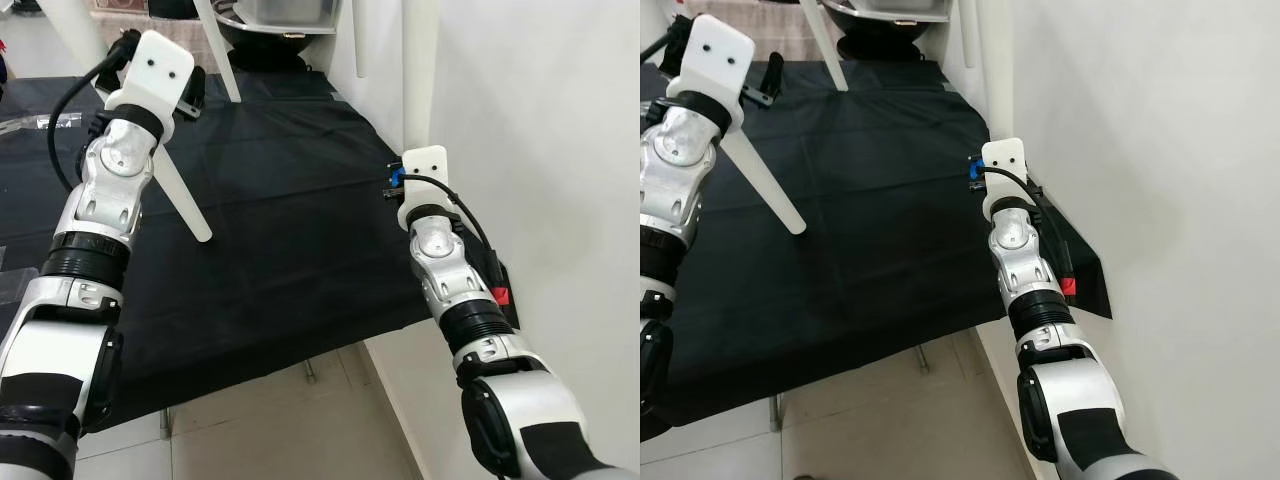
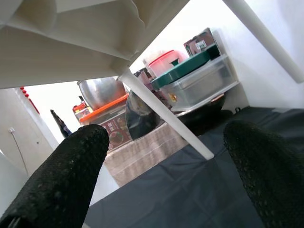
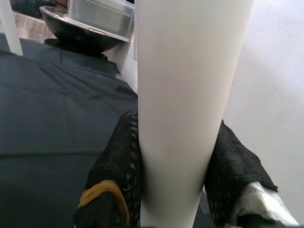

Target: Building children table

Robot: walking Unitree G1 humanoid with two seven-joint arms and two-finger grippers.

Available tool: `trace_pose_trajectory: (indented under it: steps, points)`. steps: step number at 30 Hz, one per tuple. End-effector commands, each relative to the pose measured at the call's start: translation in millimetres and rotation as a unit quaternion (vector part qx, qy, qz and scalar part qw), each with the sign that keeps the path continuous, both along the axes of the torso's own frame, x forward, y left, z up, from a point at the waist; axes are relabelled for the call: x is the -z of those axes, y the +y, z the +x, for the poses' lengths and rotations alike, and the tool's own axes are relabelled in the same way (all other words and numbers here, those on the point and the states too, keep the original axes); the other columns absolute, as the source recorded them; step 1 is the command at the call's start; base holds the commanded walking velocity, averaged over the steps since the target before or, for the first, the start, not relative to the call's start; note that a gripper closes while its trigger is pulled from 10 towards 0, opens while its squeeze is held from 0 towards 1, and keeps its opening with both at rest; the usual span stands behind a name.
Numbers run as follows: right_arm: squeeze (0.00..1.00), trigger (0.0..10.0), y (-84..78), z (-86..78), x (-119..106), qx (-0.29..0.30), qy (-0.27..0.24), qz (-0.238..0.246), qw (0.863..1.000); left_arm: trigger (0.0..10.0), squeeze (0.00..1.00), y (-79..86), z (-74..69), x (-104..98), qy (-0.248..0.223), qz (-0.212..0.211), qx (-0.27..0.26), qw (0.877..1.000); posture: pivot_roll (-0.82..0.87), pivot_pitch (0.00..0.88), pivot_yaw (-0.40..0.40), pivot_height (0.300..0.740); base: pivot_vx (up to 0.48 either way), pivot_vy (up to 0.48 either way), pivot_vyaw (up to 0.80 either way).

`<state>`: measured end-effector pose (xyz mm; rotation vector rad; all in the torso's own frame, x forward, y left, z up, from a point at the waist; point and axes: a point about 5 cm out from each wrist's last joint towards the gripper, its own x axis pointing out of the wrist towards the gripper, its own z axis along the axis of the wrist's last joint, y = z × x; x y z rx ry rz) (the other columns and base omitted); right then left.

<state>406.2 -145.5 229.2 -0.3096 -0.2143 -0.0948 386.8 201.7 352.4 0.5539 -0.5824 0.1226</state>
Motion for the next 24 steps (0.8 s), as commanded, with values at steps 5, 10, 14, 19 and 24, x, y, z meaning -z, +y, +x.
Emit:
trace_pose_trajectory:
  steps: [5, 10, 14, 19, 24]
  points:
    - [0.0, 0.0, -0.9, 0.7, 20.0, 0.002, 0.052, -0.019, 0.998, 10.0, 0.0, -2.9, -8.7, 17.5, 0.017, -0.042, 0.007, 0.999, 0.15, 0.175, -0.13, 0.74, 0.0, 0.0, 0.0]
    - [0.0, 0.0, -1.6, 1.9, 31.3, 0.014, 0.086, -0.006, 0.996, 10.0, 0.0, -17.8, -30.6, 50.3, 0.057, -0.081, 0.018, 0.995, 0.16, 0.191, -0.139, 0.74, 0.0, 0.0, 0.0]
    - [0.0, 0.0, -10.6, 2.6, 30.6, 0.035, 0.085, 0.0, 0.996, 10.0, 0.0, -29.2, -41.7, 63.9, 0.07, -0.089, 0.03, 0.993, 0.16, 0.202, -0.143, 0.74, 0.0, 0.0, 0.0]
    - [0.0, 0.0, -15.0, 3.2, 29.5, 0.042, 0.087, 0.005, 0.995, 10.0, 0.0, -33.2, -45.7, 68.4, 0.074, -0.089, 0.035, 0.993, 0.15, 0.207, -0.14, 0.74, 0.0, 0.0, 0.0]
    - [0.0, 0.0, -17.1, 3.6, 32.4, 0.04, 0.101, 0.022, 0.994, 10.0, 0.0, -35.8, -51.3, 74.8, 0.085, -0.107, 0.033, 0.99, 0.15, 0.208, -0.141, 0.74, 0.0, 0.0, 0.0]
